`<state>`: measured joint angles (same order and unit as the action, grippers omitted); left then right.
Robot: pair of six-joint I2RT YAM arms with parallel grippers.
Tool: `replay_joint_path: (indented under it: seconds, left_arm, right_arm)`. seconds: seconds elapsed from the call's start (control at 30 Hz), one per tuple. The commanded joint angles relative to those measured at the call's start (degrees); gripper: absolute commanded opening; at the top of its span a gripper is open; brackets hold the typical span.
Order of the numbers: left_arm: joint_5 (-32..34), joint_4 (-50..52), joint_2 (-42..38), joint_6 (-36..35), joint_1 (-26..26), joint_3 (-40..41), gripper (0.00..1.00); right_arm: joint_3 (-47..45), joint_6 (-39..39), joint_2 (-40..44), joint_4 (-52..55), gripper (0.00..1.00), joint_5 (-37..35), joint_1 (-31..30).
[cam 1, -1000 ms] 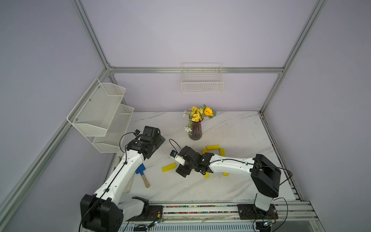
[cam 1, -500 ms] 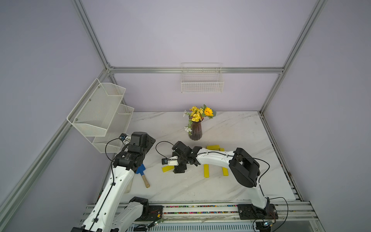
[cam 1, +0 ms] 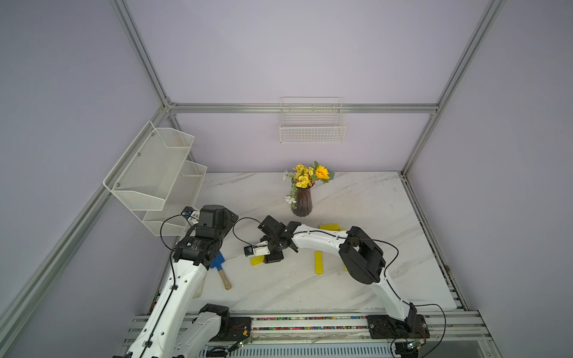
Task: Assemble the number 8 with building blocks
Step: Pick up the building block from the center of the board.
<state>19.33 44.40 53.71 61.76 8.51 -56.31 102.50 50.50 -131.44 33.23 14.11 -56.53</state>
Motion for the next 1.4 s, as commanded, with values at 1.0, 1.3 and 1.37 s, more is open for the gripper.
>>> replay_joint_path:
  seconds: [1.0, 1.3, 1.37]
  left_arm:
    - [0.36, -4.07, -4.07, -1.46, -1.29, 1.06, 1.0]
    - [-1.64, -6.17, -3.42, -1.29, -1.26, 1.6, 1.0]
    - [-1.88, -6.71, -3.59, -1.29, -1.28, 1.71, 1.0]
  right_arm:
    - [-17.25, -8.51, 20.6, 4.72, 0.14, -6.61, -1.03]
    - [-30.47, -16.92, 35.83, 6.11, 0.16, -11.91, -1.02]
    - [-33.42, -19.04, 38.7, 6.96, 0.16, -12.59, -1.04]
